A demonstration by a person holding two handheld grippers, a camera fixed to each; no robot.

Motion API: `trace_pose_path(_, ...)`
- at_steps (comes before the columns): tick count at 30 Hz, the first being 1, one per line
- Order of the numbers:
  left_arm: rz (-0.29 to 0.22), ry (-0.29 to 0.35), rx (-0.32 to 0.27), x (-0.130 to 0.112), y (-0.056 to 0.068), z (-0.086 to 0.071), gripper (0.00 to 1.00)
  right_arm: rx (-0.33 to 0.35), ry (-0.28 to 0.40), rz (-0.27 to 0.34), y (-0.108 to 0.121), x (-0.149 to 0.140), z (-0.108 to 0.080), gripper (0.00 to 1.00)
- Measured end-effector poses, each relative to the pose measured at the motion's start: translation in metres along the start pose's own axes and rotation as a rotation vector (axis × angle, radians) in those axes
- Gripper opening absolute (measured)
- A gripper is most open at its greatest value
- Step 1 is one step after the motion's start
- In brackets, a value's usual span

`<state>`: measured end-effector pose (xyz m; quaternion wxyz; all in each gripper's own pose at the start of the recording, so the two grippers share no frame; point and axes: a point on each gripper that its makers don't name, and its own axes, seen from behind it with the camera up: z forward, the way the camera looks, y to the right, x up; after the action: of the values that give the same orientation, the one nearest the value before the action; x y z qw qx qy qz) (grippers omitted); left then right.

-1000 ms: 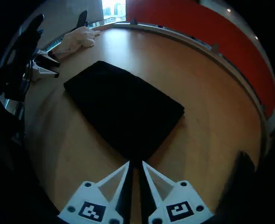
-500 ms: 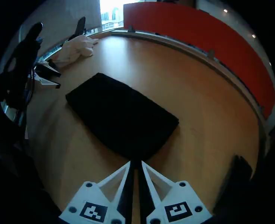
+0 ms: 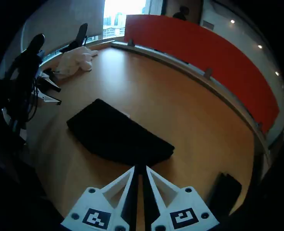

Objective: Fold towel

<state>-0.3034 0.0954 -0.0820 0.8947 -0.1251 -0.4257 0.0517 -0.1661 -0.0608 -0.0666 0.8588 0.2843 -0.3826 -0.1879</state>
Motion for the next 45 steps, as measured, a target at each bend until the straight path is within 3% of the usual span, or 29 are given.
trace_pose_path(11, -0.002, 0.006, -0.003, 0.003, 0.002, -0.002, 0.93, -0.045, 0.028, -0.044, 0.018, 0.018, -0.032, 0.06)
trace_pose_path(17, -0.005, 0.006, -0.007, 0.002, 0.004, -0.003, 0.93, -0.032, 0.031, -0.061, 0.012, 0.022, -0.029, 0.06)
trace_pose_path(30, -0.023, 0.024, -0.018, 0.007, 0.006, -0.010, 0.93, 0.067, 0.059, -0.128, -0.038, 0.050, -0.005, 0.06)
trace_pose_path(45, -0.059, 0.032, 0.011, 0.001, -0.010, -0.018, 0.93, 0.206, 0.065, -0.201, -0.105, 0.071, 0.026, 0.06)
